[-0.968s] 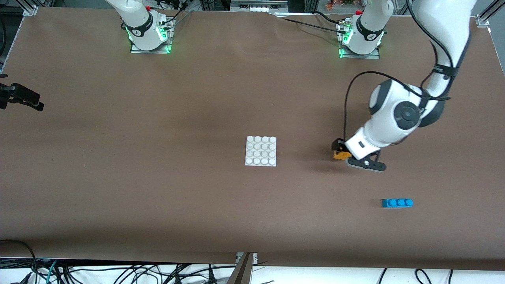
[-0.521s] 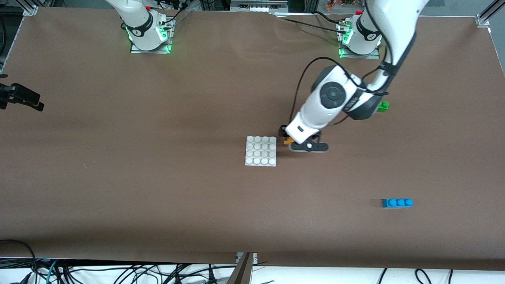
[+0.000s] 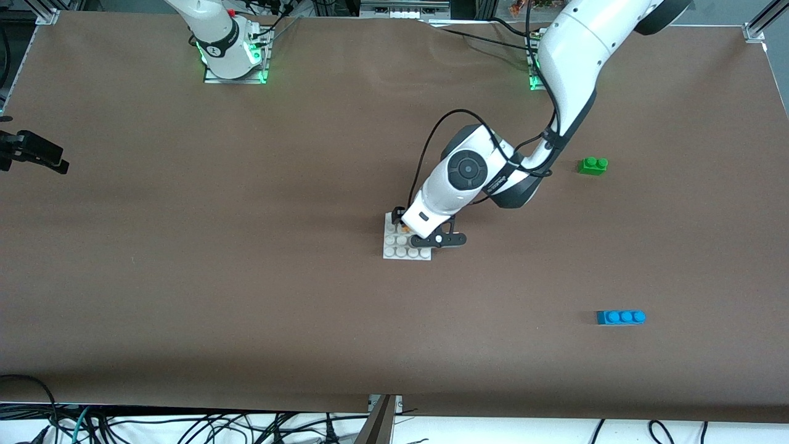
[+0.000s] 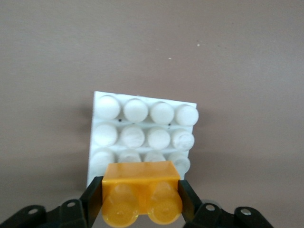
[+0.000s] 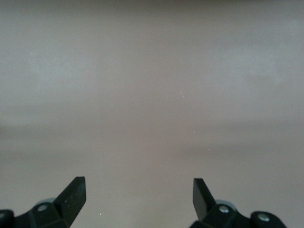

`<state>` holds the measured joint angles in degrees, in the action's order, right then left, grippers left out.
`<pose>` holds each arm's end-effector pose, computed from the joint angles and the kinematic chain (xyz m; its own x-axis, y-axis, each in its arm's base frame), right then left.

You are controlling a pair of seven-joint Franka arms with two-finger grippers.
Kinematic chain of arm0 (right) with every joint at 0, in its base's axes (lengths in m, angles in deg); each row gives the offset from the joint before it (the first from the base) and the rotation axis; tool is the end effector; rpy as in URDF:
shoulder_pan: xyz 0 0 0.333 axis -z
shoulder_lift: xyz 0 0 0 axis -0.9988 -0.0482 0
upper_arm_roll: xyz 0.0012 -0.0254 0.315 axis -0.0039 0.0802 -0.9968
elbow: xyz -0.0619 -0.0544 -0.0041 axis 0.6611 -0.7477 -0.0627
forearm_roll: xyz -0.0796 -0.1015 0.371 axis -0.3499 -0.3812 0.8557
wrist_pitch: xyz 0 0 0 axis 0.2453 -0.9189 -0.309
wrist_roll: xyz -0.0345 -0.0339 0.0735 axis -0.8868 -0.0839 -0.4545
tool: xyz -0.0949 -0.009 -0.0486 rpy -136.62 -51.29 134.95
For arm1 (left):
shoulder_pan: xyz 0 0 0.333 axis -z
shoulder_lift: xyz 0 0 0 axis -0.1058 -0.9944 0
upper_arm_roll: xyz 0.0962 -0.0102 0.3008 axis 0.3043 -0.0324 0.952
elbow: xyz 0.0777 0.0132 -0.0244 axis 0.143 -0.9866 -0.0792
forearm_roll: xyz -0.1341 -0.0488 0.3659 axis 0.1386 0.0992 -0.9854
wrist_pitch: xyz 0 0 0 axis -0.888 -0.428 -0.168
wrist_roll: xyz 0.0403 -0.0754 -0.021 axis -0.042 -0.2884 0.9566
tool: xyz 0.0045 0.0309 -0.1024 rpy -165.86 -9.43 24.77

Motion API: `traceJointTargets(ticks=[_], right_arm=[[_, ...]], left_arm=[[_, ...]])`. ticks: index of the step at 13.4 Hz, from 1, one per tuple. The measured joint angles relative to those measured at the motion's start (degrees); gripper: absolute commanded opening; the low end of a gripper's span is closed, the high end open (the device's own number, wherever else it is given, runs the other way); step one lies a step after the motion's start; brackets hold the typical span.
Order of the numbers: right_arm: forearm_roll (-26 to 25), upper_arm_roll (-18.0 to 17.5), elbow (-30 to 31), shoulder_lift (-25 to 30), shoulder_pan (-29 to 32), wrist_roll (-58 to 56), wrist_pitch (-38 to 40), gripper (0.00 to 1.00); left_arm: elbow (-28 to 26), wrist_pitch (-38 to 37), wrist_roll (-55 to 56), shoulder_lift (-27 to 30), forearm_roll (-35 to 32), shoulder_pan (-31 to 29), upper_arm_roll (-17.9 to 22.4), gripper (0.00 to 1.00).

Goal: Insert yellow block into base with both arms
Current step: 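Lift and carry the yellow block over the white base plate, then lower the yellow block and press it onto the base plate studs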

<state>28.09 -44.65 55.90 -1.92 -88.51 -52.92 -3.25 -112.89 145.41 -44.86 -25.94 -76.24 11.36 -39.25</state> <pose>0.5880 -0.0549 0.6102 0.9996 -0.0279 -0.0010 -0.0278 -0.9987 0.0416 0.5733 -0.4368 0.2493 0.9904 0.1059 -0.0891 0.1240 -0.9650 0.2310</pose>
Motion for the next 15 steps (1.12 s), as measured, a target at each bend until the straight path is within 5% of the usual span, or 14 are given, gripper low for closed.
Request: traceJointTargets(ticks=[15], right_arm=[[0.0,0.0,0.0,0.0,0.0,0.0,-0.01,1.0]], left_arm=[[1.09,0.89,-0.13,-2.0,-3.73,4.24,4.13,0.6]])
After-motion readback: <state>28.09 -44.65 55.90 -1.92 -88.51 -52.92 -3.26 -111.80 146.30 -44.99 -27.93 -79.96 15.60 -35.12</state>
